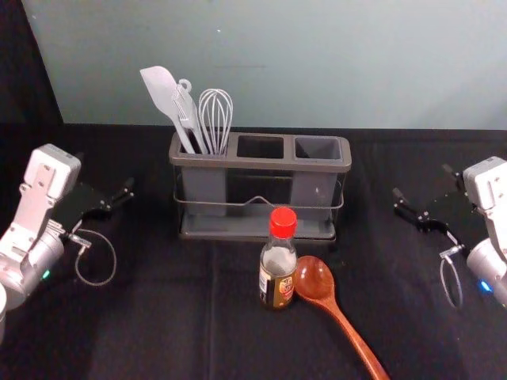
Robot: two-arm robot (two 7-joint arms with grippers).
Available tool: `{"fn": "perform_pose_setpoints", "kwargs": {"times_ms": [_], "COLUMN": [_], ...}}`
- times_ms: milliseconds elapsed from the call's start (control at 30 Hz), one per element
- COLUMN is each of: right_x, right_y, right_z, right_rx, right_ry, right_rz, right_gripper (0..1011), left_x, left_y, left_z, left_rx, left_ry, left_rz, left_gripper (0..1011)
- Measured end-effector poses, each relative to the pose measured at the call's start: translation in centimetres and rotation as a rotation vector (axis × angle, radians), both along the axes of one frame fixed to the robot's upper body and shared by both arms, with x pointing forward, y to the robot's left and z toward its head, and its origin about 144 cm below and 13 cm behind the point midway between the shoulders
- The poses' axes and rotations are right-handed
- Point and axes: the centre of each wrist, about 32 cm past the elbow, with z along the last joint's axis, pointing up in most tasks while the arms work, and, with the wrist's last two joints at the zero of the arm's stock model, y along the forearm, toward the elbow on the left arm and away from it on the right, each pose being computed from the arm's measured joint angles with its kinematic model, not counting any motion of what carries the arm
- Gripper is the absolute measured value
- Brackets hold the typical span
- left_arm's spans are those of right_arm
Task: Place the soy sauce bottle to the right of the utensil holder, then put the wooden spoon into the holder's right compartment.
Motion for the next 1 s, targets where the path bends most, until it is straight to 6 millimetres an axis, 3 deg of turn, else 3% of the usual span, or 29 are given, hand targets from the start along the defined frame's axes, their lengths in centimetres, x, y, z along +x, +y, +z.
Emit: {"fn": "perform_pose_setpoints", "kwargs": {"times_ms": [367, 567, 1000], "right_x": [0.0, -0.5, -4.5], "right_y": [0.0, -0.6, -2.6], "right_z": [0.1, 1.0, 4.4], "right_rx": [0.001, 0.006, 0.154], "right_ry": [-0.001, -0.019, -0.046], "right_rz": [0.0, 0.029, 0.17], "right_gripper": [1002, 1003, 1003], "left_x": [0.0, 0.0, 0.0], "left_y": [0.0, 0.0, 0.0], "left_z": [0.0, 0.0, 0.0], "left_rx": [0.0, 0.0, 0.0], "left_ry": [0.0, 0.0, 0.0], "left_rz": [0.0, 0.0, 0.0], "left_gripper": [1005, 1005, 1005]}}
